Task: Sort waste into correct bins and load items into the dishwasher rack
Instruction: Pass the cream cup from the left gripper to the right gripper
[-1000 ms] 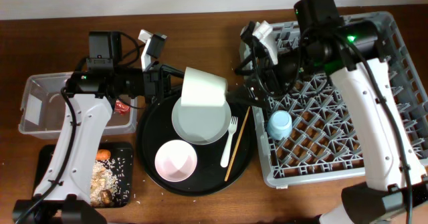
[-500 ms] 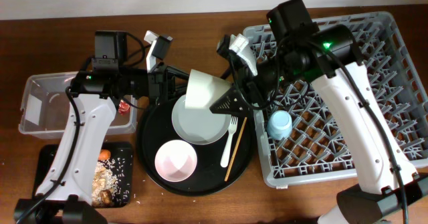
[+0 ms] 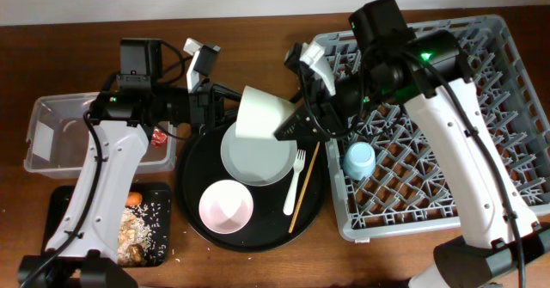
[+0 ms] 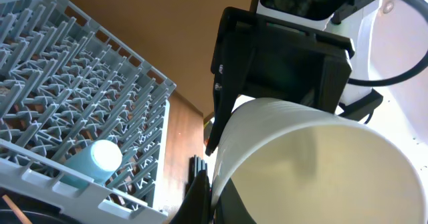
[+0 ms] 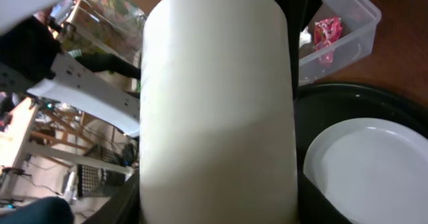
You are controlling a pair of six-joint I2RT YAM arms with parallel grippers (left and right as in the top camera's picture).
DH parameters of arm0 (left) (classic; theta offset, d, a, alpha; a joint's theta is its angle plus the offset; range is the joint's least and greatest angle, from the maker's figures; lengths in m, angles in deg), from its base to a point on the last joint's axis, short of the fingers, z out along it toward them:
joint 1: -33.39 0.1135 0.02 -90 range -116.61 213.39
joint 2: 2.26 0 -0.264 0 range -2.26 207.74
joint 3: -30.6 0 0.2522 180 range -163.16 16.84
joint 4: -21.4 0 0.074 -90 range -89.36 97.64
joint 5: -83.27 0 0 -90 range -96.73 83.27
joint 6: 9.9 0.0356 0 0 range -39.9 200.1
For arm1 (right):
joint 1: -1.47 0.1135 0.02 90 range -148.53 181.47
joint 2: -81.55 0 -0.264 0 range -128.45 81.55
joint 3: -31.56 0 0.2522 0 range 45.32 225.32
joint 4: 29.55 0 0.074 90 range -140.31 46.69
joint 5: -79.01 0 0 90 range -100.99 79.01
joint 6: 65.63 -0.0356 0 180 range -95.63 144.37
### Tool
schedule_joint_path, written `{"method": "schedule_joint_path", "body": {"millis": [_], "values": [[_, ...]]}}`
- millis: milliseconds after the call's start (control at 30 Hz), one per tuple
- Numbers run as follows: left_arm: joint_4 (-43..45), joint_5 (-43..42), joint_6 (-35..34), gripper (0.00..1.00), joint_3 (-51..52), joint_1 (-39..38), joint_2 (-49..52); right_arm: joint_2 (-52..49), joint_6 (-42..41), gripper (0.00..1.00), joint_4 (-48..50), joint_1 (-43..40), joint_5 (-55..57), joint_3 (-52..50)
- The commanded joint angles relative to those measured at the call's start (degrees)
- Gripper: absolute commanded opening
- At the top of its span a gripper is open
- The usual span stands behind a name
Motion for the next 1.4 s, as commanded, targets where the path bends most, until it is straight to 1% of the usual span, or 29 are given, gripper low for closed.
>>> {"method": "schedule_joint_path", "body": {"millis": [0, 33, 67, 100, 167, 200, 233, 267, 333, 533, 567, 600, 633, 667, 700, 767, 867, 900, 933, 967, 1000, 1067, 1133, 1200, 1233, 1367], "values": [[0.1, -1.2, 0.5, 0.02, -0.6, -0.1, 0.1, -0.3, -0.2, 0.38, 0.5, -0.1, 0.6, 0.3], [0.0, -1.2, 0.5, 0.11, -0.6, -0.1, 0.1, -0.3, -0.2, 0.38, 1.1, -0.1, 0.6, 0.3], [-1.2, -0.2, 0.5, 0.15, -0.6, -0.1, 0.1, -0.3, -0.2, 0.38, 1.8, -0.2, 0.6, 0.4], [-2.7, 1.6, 0.5, 0.16, -0.6, -0.1, 0.1, -0.3, -0.2, 0.38, 2.4, -0.2, 0.6, 0.4], [-6.7, 7.1, 0.6, 0.16, -0.6, -0.1, 0.1, -0.3, -0.3, 0.38, 3.1, -1.2, 0.6, 0.4], [-10.7, 11.8, 1.2, 0.14, -0.6, -0.2, 0.1, -0.3, -0.5, 0.38, 3.2, -2.4, 0.6, 0.4], [-13.2, 13.1, 3.8, 0.11, -0.6, -0.2, 0.1, -0.3, -0.5, 0.38, 3.2, -3.5, 0.6, 0.4], [-14.6, 13.3, 5.2, 0.11, -0.6, -0.2, 0.1, -0.3, -0.6, 0.38, 3.2, -4.3, 0.6, 0.4], [-15.2, 13.3, 5.5, 0.11, -0.6, -0.2, 0.1, -0.3, -1.7, 0.38, 3.2, -5.4, 0.6, 0.4], [-16.5, 13.7, 5.9, 0.11, -0.6, -0.2, 0.1, -0.3, -1.7, 0.38, 4.3, -5.4, 0.6, 0.4], [-16.5, 14.6, 5.9, 0.13, -0.6, -0.2, 0.1, -0.3, -1.7, 0.38, 4.3, -5.4, 0.6, 0.4], [-16.3, 17.1, 5.9, 0.17, -0.6, -0.1, 0.1, -0.3, -1.7, 0.38, 4.3, -5.4, 0.6, 0.4], [-16.2, 20.8, 5.9, 0.20, -0.6, 0.0, 0.1, -0.3, -1.7, 0.38, 4.6, -5.5, 0.7, 0.4], [-16.3, 26.2, 5.9, 0.20, -0.6, 0.0, 0.1, -0.3, -3.3, 0.38, 5.1, -6.0, 1.4, 0.4], [-16.8, 30.3, 5.9, 0.20, -0.6, 0.0, 0.1, -0.3, -6.8, 0.38, 6.2, -6.7, 4.1, 0.4], [-17.8, 33.1, 5.9, 0.20, -0.6, 0.0, 0.1, -0.3, -11.9, 0.38, 7.3, -9.0, 9.8, 0.4], [-17.9, 36.3, 5.6, 0.20, -0.6, 0.0, 0.1, -0.3, -15.7, 0.38, 6.8, -11.8, 12.9, 0.4], [-17.7, 36.8, 5.2, 0.20, -0.6, 0.0, 0.1, -0.3, -15.7, 0.38, 6.1, -12.1, 12.8, 0.4], [-17.3, 36.6, 4.8, 0.18, -0.6, 0.0, 0.1, -0.3, -15.7, 0.38, 5.2, -12.1, 12.8, 0.4], [-15.9, 35.6, 2.7, 0.12, -0.6, 0.0, 0.1, -0.3, -15.7, 0.38, 4.2, -11.9, 12.8, 0.4], [-13.2, 34.0, 0.3, 0.09, -0.6, 0.0, 0.1, -0.3, -15.7, 0.38, 3.5, -11.6, 12.8, 0.4], [-4.9, 30.0, -7.1, 0.00, -0.6, 1.3, 0.1, -0.3, -15.2, 0.38, 1.5, -11.1, 12.5, 0.4], [0.6, 24.2, -11.8, 0.00, -0.6, 2.4, 0.2, -0.3, -15.1, 0.38, 0.5, -10.6, 12.3, 0.4], [4.4, 15.5, -13.1, 0.00, -0.6, 2.6, 0.2, -0.3, -15.1, 0.38, 0.3, -9.8, 12.1, 0.4], [4.0, 11.1, -13.1, 0.00, -0.5, 2.1, 0.2, -0.3, -15.1, 0.38, 0.4, -8.9, 10.7, 0.4], [3.5, 5.2, -13.1, 0.00, -0.5, -0.2, 0.2, -0.3, -15.1, 0.38, 1.4, -7.1, 7.6, 0.4]]}}
